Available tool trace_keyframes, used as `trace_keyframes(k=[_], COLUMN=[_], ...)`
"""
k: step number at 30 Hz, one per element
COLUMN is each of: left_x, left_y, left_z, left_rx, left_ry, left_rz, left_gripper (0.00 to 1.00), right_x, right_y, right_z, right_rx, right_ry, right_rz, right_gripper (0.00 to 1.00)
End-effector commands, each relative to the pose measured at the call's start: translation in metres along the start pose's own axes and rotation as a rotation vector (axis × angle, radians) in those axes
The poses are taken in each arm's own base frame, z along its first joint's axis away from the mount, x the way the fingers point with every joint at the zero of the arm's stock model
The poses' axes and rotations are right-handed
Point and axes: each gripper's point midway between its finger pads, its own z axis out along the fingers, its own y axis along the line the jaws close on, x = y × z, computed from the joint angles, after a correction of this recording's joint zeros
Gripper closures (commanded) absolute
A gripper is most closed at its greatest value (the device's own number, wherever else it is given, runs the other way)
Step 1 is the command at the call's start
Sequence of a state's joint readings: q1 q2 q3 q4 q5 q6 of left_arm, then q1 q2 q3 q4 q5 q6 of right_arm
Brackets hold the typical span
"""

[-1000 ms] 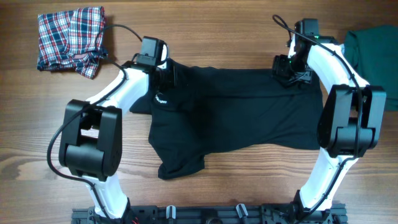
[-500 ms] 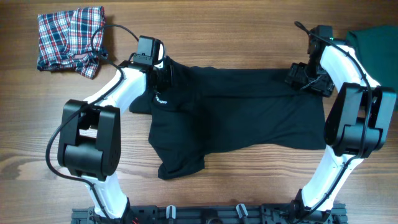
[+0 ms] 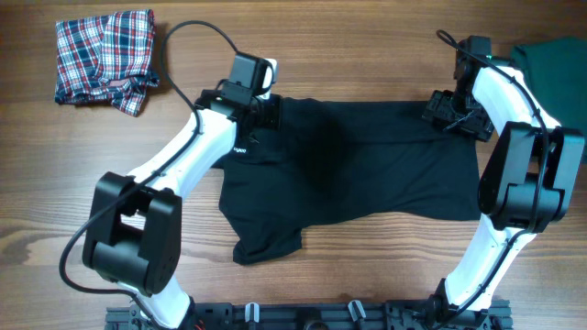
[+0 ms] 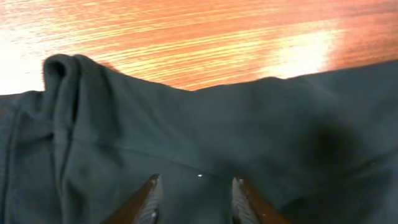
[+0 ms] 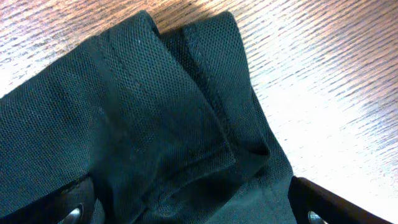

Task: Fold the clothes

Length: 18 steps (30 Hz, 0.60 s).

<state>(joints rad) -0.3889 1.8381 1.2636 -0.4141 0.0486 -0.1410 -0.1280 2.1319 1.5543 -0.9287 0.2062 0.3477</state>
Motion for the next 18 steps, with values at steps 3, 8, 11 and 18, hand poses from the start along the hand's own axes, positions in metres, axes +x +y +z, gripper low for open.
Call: trace_keyframes(k=[3,8,11,18], left_x=[0.05,0.068,0.088,0.108], left_y=[0.02,0.035,0.043,0.077], left_z=[0.004,0.009,0.021,0.014], left_rx=[-0.105,-0.177,-0.211,-0.361], left_ry=[0.201,0.265,0.34,0.414], left_rz=[-0.158,-0.16,-0.16,-0.155], left_gripper=[0.77,0.75,0.74,0.69], right_x=[0.002,0.0,0.001,0.001], right_y=[0.002,0.018,0.018,0.018], right_z=[-0.001,-0.002,-0.002,-0.002], right_rx=[-0.008,-0.096,-0.099,-0.098], right_ry=[0.004,0.005,0.008,0.01], right_rz=[0.002,-0.006,-0.019,-0.032], right_gripper=[0.0,0.0,0.0,0.0])
